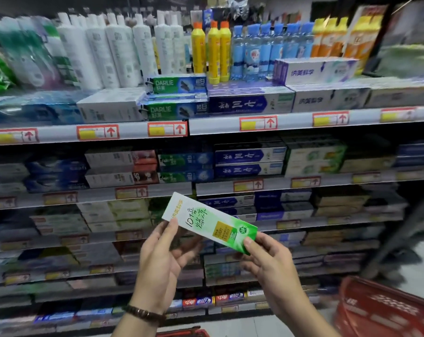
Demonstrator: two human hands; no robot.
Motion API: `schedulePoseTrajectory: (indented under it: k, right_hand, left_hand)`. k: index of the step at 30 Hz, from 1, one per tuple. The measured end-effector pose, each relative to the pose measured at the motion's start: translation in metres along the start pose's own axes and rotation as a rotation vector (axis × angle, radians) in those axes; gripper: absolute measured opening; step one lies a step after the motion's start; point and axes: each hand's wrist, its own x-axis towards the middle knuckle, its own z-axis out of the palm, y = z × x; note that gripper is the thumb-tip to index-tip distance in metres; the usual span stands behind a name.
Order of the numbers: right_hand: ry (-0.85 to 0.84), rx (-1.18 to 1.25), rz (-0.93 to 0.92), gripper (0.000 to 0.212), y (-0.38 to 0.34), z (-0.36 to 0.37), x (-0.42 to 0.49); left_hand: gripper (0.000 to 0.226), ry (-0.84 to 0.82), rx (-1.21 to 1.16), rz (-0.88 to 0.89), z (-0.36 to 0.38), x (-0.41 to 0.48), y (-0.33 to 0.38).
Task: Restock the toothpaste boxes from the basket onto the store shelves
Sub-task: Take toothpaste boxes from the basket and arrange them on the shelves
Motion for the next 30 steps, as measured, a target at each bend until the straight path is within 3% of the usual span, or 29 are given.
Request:
schedulePoseTrajectory:
  k: [7,14,30]
  right_hand:
    - [0.145,0.011,-0.112,0.021,-0.022,-0.024,-0.024]
    - [0.227,0.029,-0.151,0.021,-0.034,-0.058,-0.038]
    - [0.216,-0.013,-0.188,0.024,-0.1,-0.166,-0.008]
  left_hand:
    - [0.035,-0.162,0.042,-0.044,0.022,0.001,-0.01]
    - [0.039,-0.263,0.057,-0.073,0.054,-0.005,-0.025]
    - [0.034,-0.166,0.097,-0.004,0.153,-0.019,-0.069]
